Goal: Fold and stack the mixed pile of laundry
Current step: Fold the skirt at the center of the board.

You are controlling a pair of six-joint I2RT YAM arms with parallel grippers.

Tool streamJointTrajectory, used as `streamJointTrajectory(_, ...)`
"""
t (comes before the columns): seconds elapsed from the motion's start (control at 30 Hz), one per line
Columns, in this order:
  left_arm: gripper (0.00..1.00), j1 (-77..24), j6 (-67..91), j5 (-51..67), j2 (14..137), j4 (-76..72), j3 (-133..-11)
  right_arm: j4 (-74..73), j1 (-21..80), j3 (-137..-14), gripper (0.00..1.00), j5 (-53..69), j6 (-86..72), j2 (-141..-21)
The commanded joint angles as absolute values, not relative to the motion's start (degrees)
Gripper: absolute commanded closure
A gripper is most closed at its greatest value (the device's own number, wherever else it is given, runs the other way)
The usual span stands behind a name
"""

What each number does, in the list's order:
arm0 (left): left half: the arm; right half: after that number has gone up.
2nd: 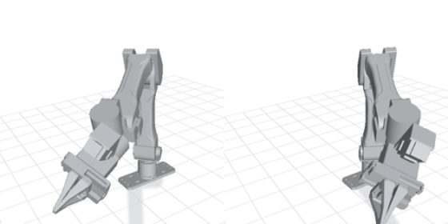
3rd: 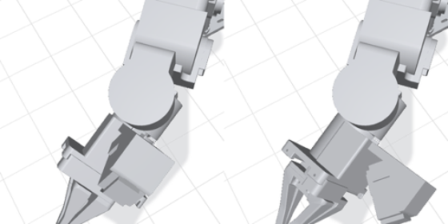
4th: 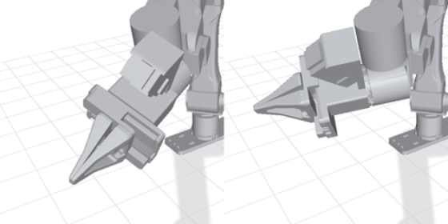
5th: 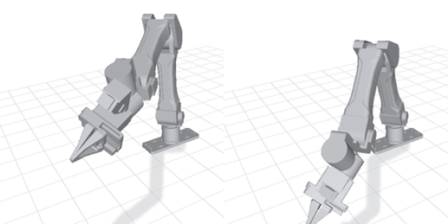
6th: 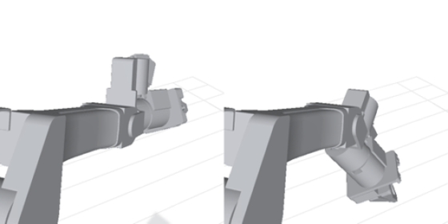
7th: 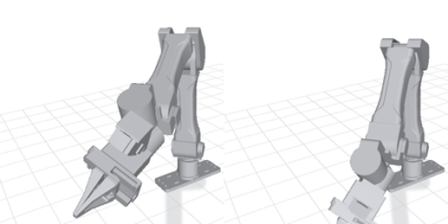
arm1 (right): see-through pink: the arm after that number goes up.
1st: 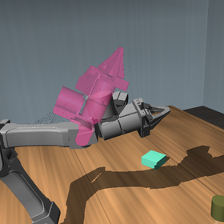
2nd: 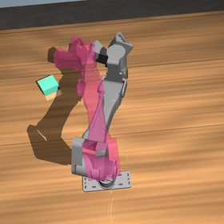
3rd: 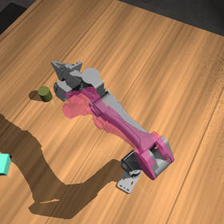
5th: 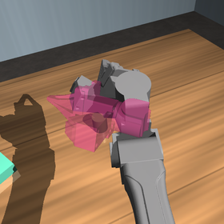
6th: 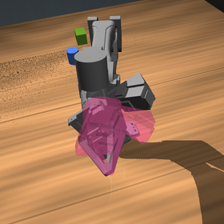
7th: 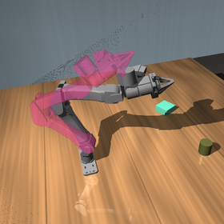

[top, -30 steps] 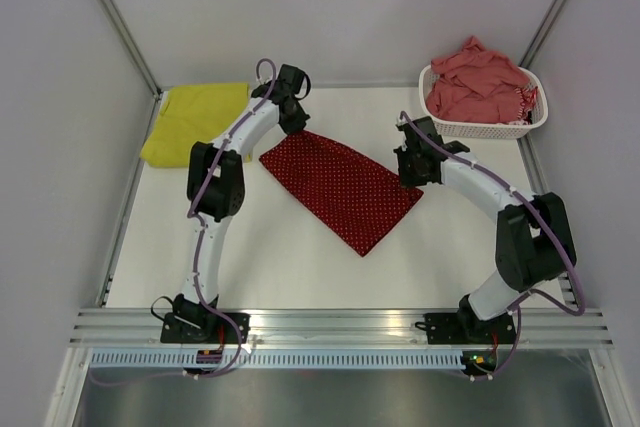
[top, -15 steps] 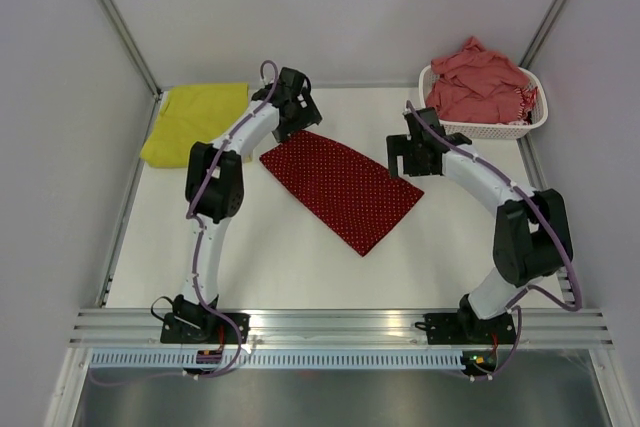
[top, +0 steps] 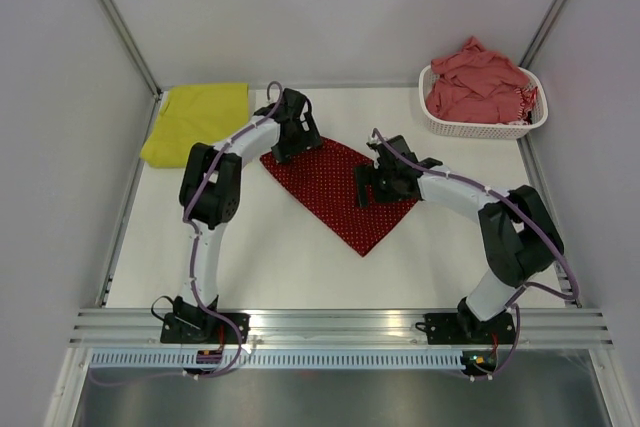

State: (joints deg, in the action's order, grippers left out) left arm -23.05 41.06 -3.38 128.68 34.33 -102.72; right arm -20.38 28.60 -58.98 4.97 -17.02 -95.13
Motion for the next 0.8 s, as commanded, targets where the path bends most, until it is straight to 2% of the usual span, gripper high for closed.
streamJointTrajectory(0.0,0.00,-22.85,41.30,-0.71,129.12,33.84,-98.71,-17.23,28.30,-58.80,0.02,6.15,-18.19,-97.03)
streamJointTrajectory(0.13,0.00,-23.81,44.56,-0.97,123.41,33.31,-87.58,-17.14,28.30,-58.97,0.02,5.19,-18.02,-99.49)
streamJointTrajectory(0.4,0.00,-31.37,54.12,-4.22,102.59,33.22,-61.65,-18.90,27.60,-59.50,0.02,0.97,-16.00,-96.60)
streamJointTrajectory(0.63,0.00,-34.37,53.35,-6.93,90.63,34.45,-58.62,-18.90,27.51,-56.52,0.02,2.90,-15.29,-89.40)
streamJointTrajectory(0.77,0.00,-34.28,51.33,-15.36,85.88,39.70,-58.98,-17.58,27.51,-53.18,0.02,5.36,-15.38,-86.14)
